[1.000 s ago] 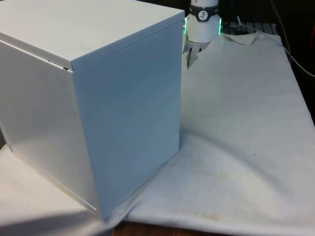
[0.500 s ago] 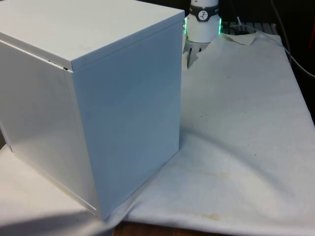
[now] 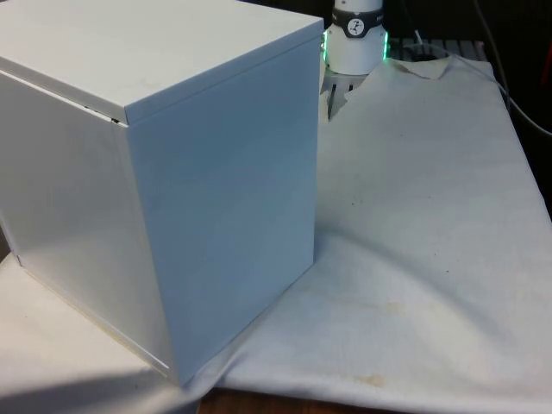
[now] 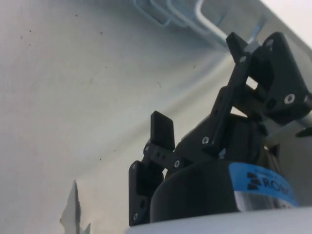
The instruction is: Open the drawer, then close it.
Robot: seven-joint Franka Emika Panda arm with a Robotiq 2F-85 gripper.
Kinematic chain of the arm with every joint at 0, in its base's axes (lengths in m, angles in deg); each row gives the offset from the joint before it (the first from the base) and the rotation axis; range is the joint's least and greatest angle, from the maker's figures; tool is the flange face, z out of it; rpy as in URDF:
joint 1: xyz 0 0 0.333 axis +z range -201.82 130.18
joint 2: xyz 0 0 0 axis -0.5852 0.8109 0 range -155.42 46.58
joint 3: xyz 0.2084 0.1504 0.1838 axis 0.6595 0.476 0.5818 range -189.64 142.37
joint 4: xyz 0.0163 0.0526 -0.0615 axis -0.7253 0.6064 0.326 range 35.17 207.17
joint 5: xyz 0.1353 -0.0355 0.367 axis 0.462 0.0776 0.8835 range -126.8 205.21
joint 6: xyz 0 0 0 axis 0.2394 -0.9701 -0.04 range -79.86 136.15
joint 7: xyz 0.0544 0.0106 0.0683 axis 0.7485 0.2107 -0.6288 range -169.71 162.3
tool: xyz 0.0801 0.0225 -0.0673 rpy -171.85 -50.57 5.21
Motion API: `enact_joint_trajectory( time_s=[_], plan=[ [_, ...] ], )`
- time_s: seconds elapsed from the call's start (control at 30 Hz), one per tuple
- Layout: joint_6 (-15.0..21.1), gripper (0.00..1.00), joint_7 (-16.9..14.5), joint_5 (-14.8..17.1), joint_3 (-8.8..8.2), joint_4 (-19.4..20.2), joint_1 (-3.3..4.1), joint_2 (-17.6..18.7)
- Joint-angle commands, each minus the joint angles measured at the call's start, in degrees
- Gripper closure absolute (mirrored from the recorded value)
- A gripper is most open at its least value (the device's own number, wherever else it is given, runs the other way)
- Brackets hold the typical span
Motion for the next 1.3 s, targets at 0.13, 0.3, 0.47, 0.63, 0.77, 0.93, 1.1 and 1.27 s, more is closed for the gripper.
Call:
enact_joint_trajectory(
  time_s=[0.13, 0.3, 0.47, 0.63, 0.77, 0.93, 1.1, 1.27],
  plan=[
    [2.52, 0.00, 1.89, -1.49, -0.29, 0.11, -0.40, 0.97],
    [4.24, 0.00, 2.75, -2.52, -0.52, 0.46, -0.40, 1.55],
    [6.07, 0.00, 3.38, -3.61, -0.74, 1.03, -0.46, 2.35],
    [6.99, 0.00, 3.55, -4.18, -0.92, 1.32, -0.46, 2.86],
    [6.25, 0.00, 2.92, -3.38, -0.97, 1.49, -0.17, 2.98],
    [7.91, 0.00, 3.38, -4.64, -1.38, 1.43, -0.52, 4.24],
    [7.73, 0.00, 2.69, -3.55, -1.66, 1.43, -0.29, 4.93],
    [9.51, 0.00, 3.04, -4.41, -2.12, 1.32, -0.52, 6.13]
  ],
)
